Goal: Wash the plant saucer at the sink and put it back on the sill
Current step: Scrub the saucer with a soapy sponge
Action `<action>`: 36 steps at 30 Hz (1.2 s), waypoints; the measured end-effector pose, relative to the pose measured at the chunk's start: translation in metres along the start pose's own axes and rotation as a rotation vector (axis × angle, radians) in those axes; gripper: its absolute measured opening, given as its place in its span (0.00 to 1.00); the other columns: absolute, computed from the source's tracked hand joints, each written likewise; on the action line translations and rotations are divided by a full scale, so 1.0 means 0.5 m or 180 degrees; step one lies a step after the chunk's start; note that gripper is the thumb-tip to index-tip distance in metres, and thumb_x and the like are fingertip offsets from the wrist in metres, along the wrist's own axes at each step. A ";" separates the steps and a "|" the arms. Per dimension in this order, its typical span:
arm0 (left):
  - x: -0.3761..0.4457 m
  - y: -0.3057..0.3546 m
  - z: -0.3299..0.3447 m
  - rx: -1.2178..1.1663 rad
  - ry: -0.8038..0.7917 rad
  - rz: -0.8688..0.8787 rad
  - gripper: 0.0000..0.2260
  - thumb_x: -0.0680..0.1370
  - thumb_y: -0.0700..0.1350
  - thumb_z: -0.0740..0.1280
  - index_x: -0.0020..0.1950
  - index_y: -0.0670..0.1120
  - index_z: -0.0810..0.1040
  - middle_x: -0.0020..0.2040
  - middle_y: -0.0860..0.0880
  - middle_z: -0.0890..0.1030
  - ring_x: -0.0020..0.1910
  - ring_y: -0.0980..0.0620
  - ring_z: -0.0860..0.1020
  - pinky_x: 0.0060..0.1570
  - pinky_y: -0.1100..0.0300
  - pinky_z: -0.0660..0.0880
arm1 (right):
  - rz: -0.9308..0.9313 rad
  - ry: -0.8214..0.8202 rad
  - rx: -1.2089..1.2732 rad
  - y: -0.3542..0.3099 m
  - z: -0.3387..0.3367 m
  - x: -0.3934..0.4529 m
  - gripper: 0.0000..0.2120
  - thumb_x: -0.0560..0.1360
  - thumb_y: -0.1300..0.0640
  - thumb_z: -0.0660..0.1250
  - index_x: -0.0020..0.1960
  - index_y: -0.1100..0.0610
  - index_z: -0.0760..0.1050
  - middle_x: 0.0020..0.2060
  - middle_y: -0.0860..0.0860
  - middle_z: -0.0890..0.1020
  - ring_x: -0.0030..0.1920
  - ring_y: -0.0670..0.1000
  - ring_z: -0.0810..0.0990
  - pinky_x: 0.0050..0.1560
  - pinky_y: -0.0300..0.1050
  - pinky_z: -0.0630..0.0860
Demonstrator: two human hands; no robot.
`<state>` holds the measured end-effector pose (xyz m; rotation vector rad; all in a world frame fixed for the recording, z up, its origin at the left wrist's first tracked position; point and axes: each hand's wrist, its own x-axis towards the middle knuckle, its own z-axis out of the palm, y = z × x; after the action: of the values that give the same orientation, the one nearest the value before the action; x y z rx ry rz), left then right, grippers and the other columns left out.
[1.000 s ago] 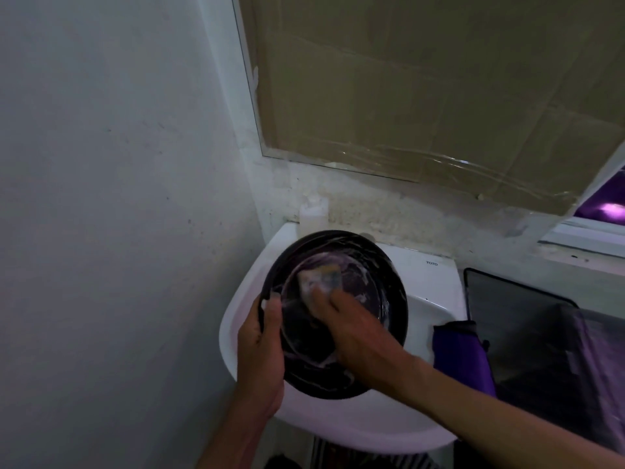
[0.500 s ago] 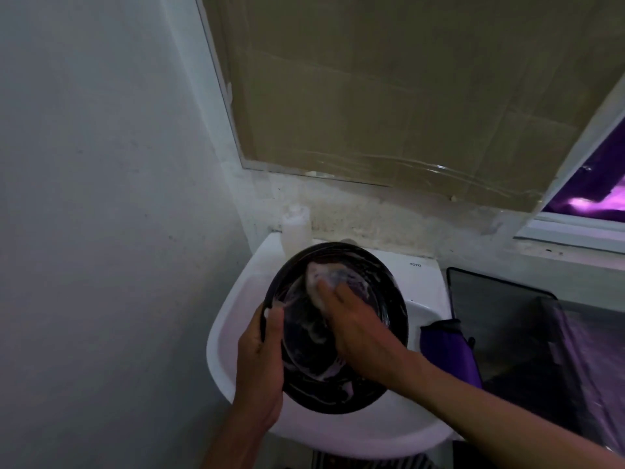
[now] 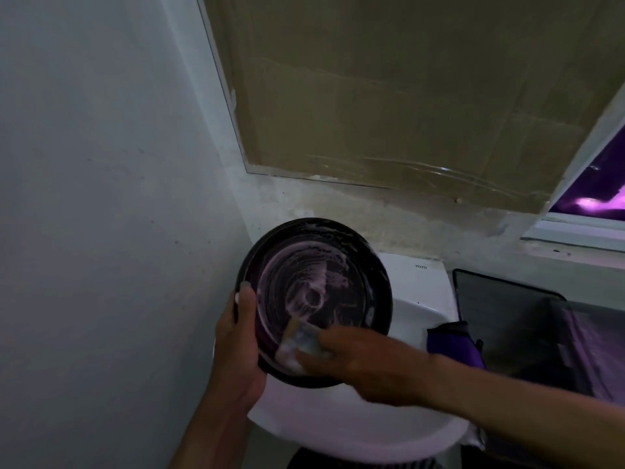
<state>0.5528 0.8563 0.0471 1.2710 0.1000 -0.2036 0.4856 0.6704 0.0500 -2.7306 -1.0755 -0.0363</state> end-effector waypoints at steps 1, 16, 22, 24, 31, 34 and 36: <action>0.001 0.000 -0.003 0.0016 -0.0014 -0.0017 0.21 0.75 0.60 0.62 0.60 0.49 0.81 0.55 0.48 0.85 0.54 0.48 0.84 0.49 0.55 0.81 | -0.0043 -0.0120 -0.0362 0.016 -0.011 -0.013 0.25 0.74 0.68 0.59 0.70 0.55 0.69 0.50 0.57 0.76 0.42 0.56 0.75 0.38 0.48 0.74; 0.028 0.010 0.002 0.0124 -0.0100 0.0238 0.13 0.76 0.58 0.62 0.53 0.58 0.84 0.54 0.53 0.86 0.53 0.52 0.84 0.46 0.60 0.81 | 0.1558 0.0073 -0.0803 0.061 -0.057 -0.001 0.29 0.68 0.63 0.72 0.67 0.68 0.69 0.47 0.59 0.78 0.39 0.58 0.77 0.33 0.50 0.75; 0.046 0.023 -0.011 0.0338 -0.0259 0.0419 0.14 0.75 0.62 0.63 0.54 0.60 0.83 0.55 0.53 0.85 0.55 0.52 0.83 0.51 0.57 0.82 | 0.1722 0.0488 -0.1191 0.096 -0.104 0.070 0.25 0.76 0.64 0.59 0.72 0.66 0.62 0.51 0.61 0.75 0.44 0.60 0.74 0.39 0.51 0.69; 0.053 0.031 -0.004 0.0369 -0.0126 0.0590 0.12 0.77 0.62 0.63 0.53 0.62 0.83 0.54 0.54 0.85 0.53 0.53 0.84 0.50 0.59 0.82 | 0.1953 0.0481 -0.1006 0.092 -0.100 0.072 0.27 0.78 0.63 0.55 0.76 0.65 0.53 0.57 0.61 0.72 0.51 0.61 0.73 0.46 0.52 0.72; 0.073 0.056 0.046 0.0737 0.0062 0.1112 0.11 0.79 0.57 0.60 0.55 0.65 0.80 0.52 0.60 0.84 0.53 0.63 0.81 0.48 0.69 0.79 | 0.2855 0.0256 0.1046 0.008 -0.002 0.093 0.28 0.74 0.67 0.57 0.73 0.60 0.58 0.62 0.60 0.73 0.57 0.60 0.76 0.57 0.52 0.74; 0.081 0.052 0.048 0.0828 0.0004 0.1184 0.16 0.78 0.56 0.59 0.63 0.54 0.76 0.59 0.56 0.81 0.57 0.61 0.80 0.52 0.70 0.77 | 0.2719 0.0657 0.1938 -0.005 0.010 0.119 0.19 0.78 0.65 0.56 0.68 0.59 0.67 0.56 0.56 0.76 0.52 0.51 0.75 0.57 0.46 0.72; 0.090 0.059 0.043 0.0740 -0.0036 0.1223 0.13 0.79 0.55 0.59 0.61 0.58 0.76 0.56 0.60 0.82 0.57 0.62 0.80 0.52 0.70 0.77 | 0.2754 0.0928 0.1921 0.008 -0.001 0.109 0.19 0.77 0.67 0.56 0.67 0.58 0.70 0.55 0.55 0.76 0.50 0.48 0.72 0.55 0.43 0.70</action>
<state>0.6023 0.8396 0.0729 1.4933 -0.1823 0.1124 0.5285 0.7042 0.0550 -2.2896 0.2019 0.0205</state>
